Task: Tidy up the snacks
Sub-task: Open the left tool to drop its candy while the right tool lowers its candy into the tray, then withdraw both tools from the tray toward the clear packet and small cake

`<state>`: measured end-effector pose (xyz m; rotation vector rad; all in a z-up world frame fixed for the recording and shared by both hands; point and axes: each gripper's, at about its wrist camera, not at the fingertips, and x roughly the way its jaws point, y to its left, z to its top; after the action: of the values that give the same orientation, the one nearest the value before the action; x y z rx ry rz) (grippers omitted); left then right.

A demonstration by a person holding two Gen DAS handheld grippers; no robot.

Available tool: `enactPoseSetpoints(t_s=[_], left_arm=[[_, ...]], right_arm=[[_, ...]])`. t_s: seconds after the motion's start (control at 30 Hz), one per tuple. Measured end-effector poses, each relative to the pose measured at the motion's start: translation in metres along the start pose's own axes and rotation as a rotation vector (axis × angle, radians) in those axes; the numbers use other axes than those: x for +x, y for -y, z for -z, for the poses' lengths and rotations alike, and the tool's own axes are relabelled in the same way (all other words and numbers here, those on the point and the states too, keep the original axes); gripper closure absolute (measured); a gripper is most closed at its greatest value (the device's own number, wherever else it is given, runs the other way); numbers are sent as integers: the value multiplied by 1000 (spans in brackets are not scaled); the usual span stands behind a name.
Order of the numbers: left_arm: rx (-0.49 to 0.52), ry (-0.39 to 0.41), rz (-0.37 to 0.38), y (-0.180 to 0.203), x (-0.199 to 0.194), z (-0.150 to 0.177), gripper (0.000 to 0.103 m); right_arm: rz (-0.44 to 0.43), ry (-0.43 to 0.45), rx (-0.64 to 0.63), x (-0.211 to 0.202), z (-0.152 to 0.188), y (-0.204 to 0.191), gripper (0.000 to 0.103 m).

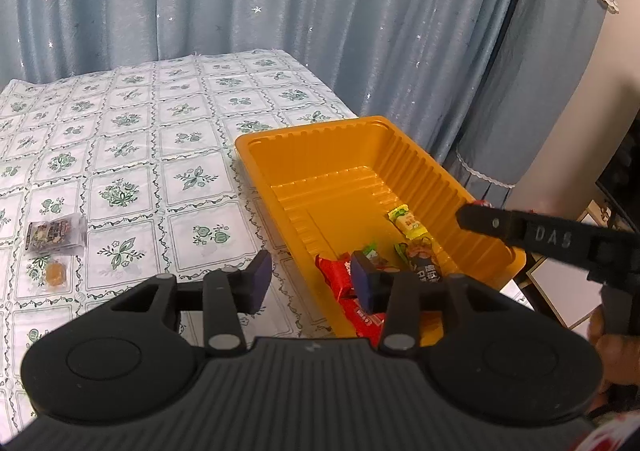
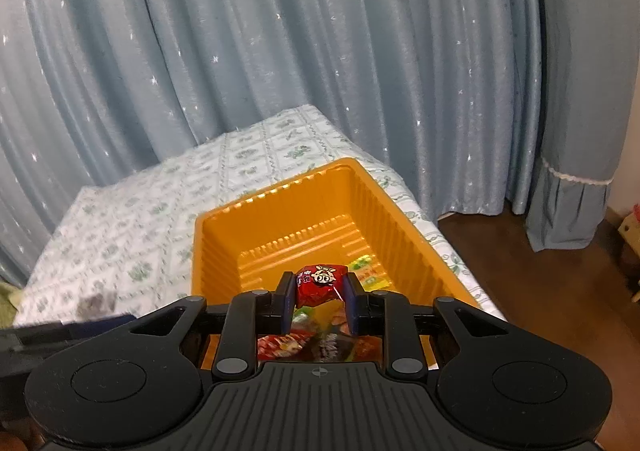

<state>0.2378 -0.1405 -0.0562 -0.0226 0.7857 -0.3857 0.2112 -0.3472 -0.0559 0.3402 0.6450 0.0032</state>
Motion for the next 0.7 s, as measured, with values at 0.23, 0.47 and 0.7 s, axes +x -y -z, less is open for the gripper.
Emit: enactPoseSetpoints(t_s=[0.23,0.47,0.7], left_arm=[[-15,-2,-23,-7,-3,5,40],[-30,4,-26,-11,-18,12,36],[-46,26,-36,-12,-46,21,29]], right_arm=[[-13,25,50,-2,-4,5,58],[5,38,58,-17,-4,10,51],[30,29,66,-47,4,13,50]])
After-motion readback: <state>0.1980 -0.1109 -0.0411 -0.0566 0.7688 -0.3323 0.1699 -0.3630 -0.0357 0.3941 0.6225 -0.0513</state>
